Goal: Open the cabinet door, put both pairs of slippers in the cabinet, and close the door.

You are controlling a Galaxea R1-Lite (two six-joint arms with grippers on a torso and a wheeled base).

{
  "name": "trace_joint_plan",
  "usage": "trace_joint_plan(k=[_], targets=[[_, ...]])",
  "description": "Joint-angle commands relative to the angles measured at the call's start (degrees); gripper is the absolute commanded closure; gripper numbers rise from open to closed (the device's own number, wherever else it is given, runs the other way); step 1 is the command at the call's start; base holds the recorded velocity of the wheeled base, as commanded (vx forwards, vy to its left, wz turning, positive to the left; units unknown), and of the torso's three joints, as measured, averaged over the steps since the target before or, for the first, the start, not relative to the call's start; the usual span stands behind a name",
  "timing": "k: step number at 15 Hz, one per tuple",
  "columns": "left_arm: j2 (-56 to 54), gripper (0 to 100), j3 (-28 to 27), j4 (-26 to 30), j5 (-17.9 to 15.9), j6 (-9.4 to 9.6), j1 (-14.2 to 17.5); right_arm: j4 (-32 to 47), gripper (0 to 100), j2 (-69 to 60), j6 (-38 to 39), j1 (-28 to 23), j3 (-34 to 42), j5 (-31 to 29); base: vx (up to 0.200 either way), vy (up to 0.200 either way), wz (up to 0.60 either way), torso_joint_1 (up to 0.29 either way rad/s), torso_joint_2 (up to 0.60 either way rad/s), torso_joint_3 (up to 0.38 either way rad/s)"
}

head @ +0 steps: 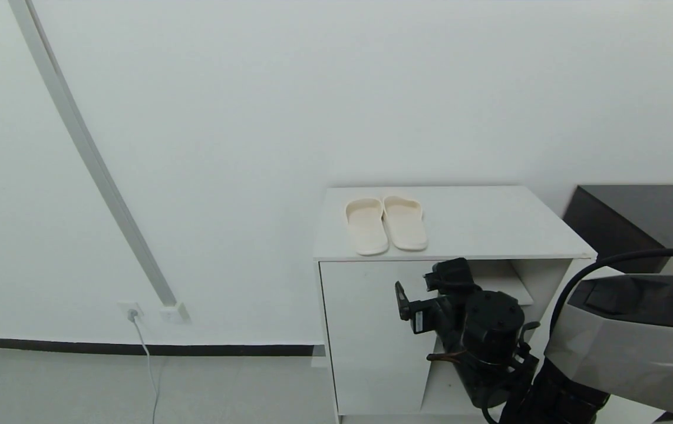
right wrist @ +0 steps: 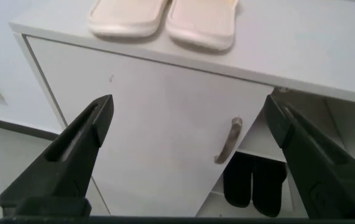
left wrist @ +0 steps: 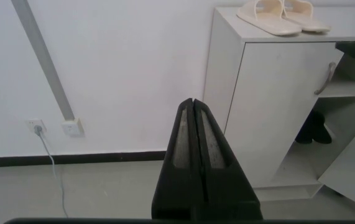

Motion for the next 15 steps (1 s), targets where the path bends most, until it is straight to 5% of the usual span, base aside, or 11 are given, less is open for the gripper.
trace_joint_plan(k=[1,5,12,15], targets=[[0.07,100,0.07,-0.01,-0.03,-0.04,-0.02,-0.02,0,0.06,-0.02,-0.07,-0.05,0.00,0.000,0.000,0.00,0.193,-0.41,-0.232],[0.07,100,-0.01,0.07,-0.03,-0.04,-0.02,-0.63,0,0.15,-0.02,-0.77,-0.40,0.17,0.000,0.000,0.00,0.174,-0.38,-0.207],[0.07,100,-0.01,0.07,-0.12,0.05,-0.02,-0.28,0,0.23,-0.20,-0.94,-4.71,1.49,0.000,0.000,0.00,0.007,-0.01,-0.007],[0.07,100,-0.01,0.07,-0.03,0.05,-0.02,12.73,0,-4.43,0.42,-1.82,-10.86,1.58,0.000,0.000,0.00,0.000,0.00,0.000]])
